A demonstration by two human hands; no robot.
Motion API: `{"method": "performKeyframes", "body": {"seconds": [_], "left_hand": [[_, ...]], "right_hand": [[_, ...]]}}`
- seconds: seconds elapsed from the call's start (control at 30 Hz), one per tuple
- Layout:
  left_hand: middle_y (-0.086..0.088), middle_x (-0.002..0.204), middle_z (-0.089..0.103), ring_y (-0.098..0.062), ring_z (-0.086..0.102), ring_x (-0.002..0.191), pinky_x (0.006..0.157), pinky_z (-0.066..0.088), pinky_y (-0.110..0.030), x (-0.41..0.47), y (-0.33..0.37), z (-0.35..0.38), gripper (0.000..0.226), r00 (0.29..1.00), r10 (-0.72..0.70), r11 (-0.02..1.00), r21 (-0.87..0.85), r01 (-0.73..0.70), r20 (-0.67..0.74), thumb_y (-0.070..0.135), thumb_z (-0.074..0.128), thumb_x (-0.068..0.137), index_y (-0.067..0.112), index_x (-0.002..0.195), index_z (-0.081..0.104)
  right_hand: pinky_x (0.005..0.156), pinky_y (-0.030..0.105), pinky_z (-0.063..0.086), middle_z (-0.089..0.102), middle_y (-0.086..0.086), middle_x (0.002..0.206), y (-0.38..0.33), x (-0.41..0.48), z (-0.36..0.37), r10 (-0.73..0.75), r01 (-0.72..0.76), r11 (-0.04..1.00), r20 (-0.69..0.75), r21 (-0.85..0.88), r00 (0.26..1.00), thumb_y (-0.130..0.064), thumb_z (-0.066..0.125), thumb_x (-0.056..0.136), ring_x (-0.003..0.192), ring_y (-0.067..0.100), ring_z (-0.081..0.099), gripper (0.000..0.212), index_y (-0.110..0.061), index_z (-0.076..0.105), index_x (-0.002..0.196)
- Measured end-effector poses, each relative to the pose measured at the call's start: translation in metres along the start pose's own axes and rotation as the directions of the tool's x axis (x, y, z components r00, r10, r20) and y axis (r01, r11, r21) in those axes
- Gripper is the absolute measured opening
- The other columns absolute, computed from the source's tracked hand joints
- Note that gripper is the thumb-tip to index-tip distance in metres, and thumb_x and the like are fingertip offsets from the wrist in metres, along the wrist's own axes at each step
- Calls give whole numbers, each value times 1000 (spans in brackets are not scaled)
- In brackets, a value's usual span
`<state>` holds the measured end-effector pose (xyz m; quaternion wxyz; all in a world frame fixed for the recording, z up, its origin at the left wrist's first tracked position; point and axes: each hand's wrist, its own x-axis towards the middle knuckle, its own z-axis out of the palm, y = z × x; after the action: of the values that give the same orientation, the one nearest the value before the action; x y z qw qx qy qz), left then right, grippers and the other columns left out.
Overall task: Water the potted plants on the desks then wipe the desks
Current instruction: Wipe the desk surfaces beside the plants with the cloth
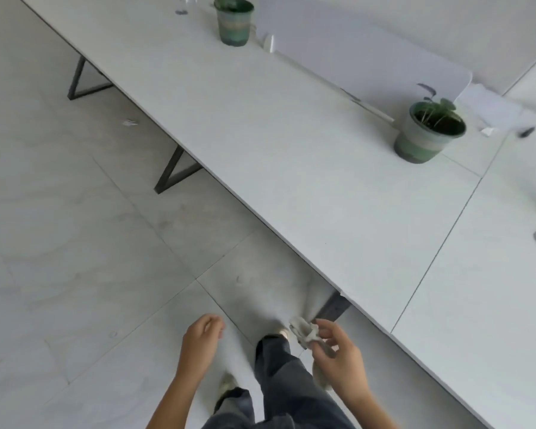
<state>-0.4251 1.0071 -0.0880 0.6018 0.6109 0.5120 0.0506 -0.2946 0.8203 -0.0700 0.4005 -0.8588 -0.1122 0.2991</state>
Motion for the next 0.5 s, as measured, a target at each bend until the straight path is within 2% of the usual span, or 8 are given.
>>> {"method": "performKeyframes", "body": {"seconds": [0.1, 0.17, 0.23, 0.33, 0.37, 0.43, 0.47, 0.5], "left_hand": [[-12, 86, 67, -26, 63, 86, 67, 39, -21, 28, 24, 26, 27, 993, 22, 997, 76, -31, 120, 29, 49, 88, 7, 77, 62], [-12, 86, 68, -23, 63, 86, 68, 40, -19, 54, 47, 36, 23, 984, 62, 988, 131, -84, 164, 18, 48, 92, 8, 76, 62], [-8, 82, 68, -23, 64, 85, 70, 41, -21, 81, 76, 40, 21, 985, 100, 983, 139, -120, 141, 14, 50, 91, 13, 74, 63], [0, 79, 67, -24, 63, 83, 72, 42, -24, 123, 126, 48, 23, 984, 165, 982, 79, -170, 64, 10, 50, 91, 17, 73, 62], [0, 80, 67, -24, 63, 83, 72, 42, -23, 136, 141, 54, 23, 981, 187, 979, 71, -190, 51, 10, 49, 92, 16, 74, 63], [-1, 81, 67, -24, 63, 83, 71, 43, -22, 157, 170, 72, 22, 972, 230, 971, 57, -233, 51, 10, 48, 92, 14, 77, 63], [-2, 81, 67, -24, 62, 84, 71, 43, -22, 167, 185, 83, 22, 966, 251, 965, 58, -254, 63, 10, 48, 92, 16, 77, 63], [-2, 82, 67, -25, 62, 85, 70, 43, -22, 177, 197, 94, 22, 961, 265, 960, 71, -270, 79, 10, 47, 92, 17, 77, 62]], "right_hand": [[64, 4, 43, 64, -4, 81, -22, 34, -10, 5, 8, 984, -70, 181, 998, -3, 64, 79, 70, 3, 59, 33, -35, 57, 86], [59, 7, 46, 65, 2, 77, -38, 67, -21, 22, 23, 918, -110, 397, 994, -1, 62, 82, 67, 10, 60, 26, -25, 61, 89], [58, 15, 51, 70, 4, 76, -53, 101, -35, 55, 1, 792, -72, 611, 996, -1, 60, 84, 66, 14, 65, 19, -17, 63, 94], [69, 32, 51, 68, 9, 89, -71, 158, -66, 76, -47, 563, 5, 825, 997, -13, 65, 80, 76, 21, 66, 22, -7, 61, 101], [69, 33, 49, 66, 10, 89, -79, 174, -78, 59, -47, 523, 18, 851, 998, -19, 66, 78, 77, 23, 63, 25, -3, 61, 96], [66, 29, 42, 59, 11, 74, -86, 205, -104, -60, 50, 486, -24, 873, 998, -27, 54, 86, 70, 23, 55, 40, 7, 54, 66], [66, 27, 39, 58, 10, 66, -88, 217, -117, -54, 92, 467, -76, 879, 996, -26, 43, 90, 68, 21, 55, 46, 4, 52, 56], [67, 26, 41, 62, 6, 61, -84, 230, -133, 25, 97, 392, -116, 915, 993, -23, 37, 92, 67, 18, 58, 45, -2, 56, 57]]}}
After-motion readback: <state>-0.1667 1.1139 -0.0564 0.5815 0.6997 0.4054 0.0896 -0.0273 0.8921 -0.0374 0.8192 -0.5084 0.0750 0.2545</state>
